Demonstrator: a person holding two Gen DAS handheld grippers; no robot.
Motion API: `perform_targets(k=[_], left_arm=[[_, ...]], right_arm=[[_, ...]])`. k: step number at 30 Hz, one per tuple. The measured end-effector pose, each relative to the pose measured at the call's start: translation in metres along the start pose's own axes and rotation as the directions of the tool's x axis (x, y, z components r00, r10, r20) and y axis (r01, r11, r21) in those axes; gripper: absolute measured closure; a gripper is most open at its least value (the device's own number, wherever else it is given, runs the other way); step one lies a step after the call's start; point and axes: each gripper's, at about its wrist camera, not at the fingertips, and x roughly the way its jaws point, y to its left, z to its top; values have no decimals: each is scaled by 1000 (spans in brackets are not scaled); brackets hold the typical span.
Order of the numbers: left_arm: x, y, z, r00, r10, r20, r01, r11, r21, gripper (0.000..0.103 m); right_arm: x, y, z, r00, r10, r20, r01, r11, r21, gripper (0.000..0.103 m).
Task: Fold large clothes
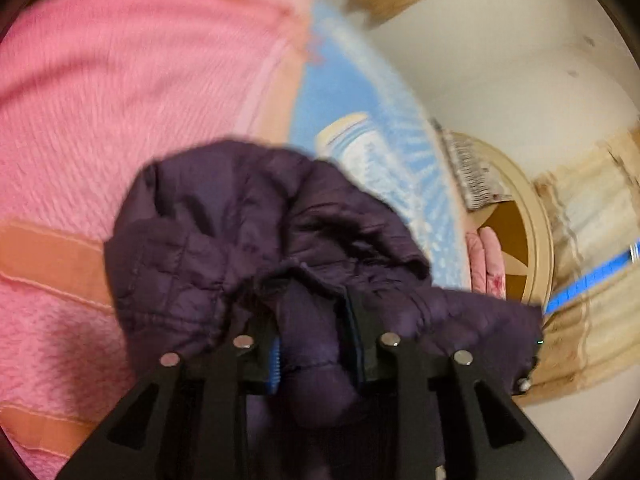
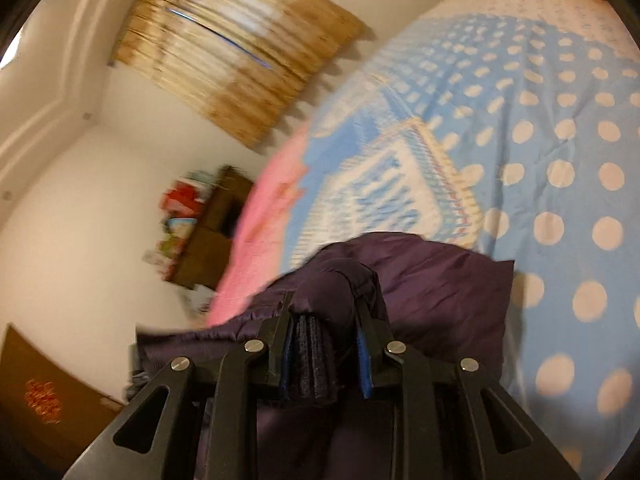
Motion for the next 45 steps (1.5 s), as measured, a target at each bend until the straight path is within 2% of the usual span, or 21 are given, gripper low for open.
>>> perform_targets(k=[4,6,7,9,12,15,17,19,21,23,25,26,28,31,34,35,37,39,41,43,45], left_arm=[[-23,-9,2,998,-3,59,3,1000,8,60],[-39,-12,6,994,-33,106,33,999,-2,40],[-52,-16,4,987,-21,162,18,1000,16,33],[-69,-24,3,975,18,223,-33,997,64,5],[-89,-32,-2,944,57,326,-86,993,76,0],[-76,-51,-28,941,117,319,-179,968,173,0],[-54,-67,-51,935,174,310,-263,924,277,0],[-32,-79,-70,917,234,324,-351,857,376,0],[-11,-90,-77,898,286,336,-418,793,443,4],[4,-90,-84,873,333,356,-476,740,476,4],[10,-85,-81,860,368,354,-503,732,459,4],[14,-79,-81,856,378,353,-510,732,451,4],[20,-66,-79,842,395,367,-531,729,433,3],[19,-52,-79,859,369,355,-497,768,403,1],[21,-47,-82,860,355,367,-491,771,405,0],[20,-46,-84,857,349,379,-494,767,410,0],[24,-46,-86,852,340,399,-498,761,415,0],[27,-47,-87,848,329,415,-498,763,413,0],[28,-49,-88,840,327,434,-507,758,410,0],[24,-50,-92,831,322,453,-514,756,406,7],[21,-54,-94,836,298,461,-501,757,419,26]], right_arm=[[35,-12,8,999,-36,-14,36,999,-20,79],[45,-13,14,999,-46,-13,46,999,-26,79],[51,-12,18,998,-55,-13,54,998,-40,79],[58,-8,22,997,-69,-27,67,996,-52,79],[68,-1,28,993,-101,-67,96,993,-73,75],[52,21,21,992,-125,-31,120,984,-134,57],[36,48,10,978,-201,58,209,948,-239,34],[19,80,-5,960,-238,148,277,892,-358,31],[11,113,-19,977,-165,132,209,854,-477,31],[16,144,-32,990,-134,49,137,791,-596,31],[31,159,-39,990,-127,-53,66,774,-630,31],[43,161,-41,985,-159,-72,75,761,-645,31],[66,161,-43,963,-269,-26,176,698,-694,31],[106,141,-44,907,-418,-41,251,616,-747,31],[111,116,-37,913,-375,-161,160,692,-704,31],[111,111,-38,910,-369,-188,136,695,-706,31],[113,106,-50,891,-401,-213,120,660,-742,31],[113,104,-59,888,-415,-195,128,633,-764,33],[112,105,-66,895,-411,-173,134,618,-775,50],[103,110,-66,911,-390,-134,147,611,-778,63],[90,116,-64,924,-372,-85,171,603,-779,89]])
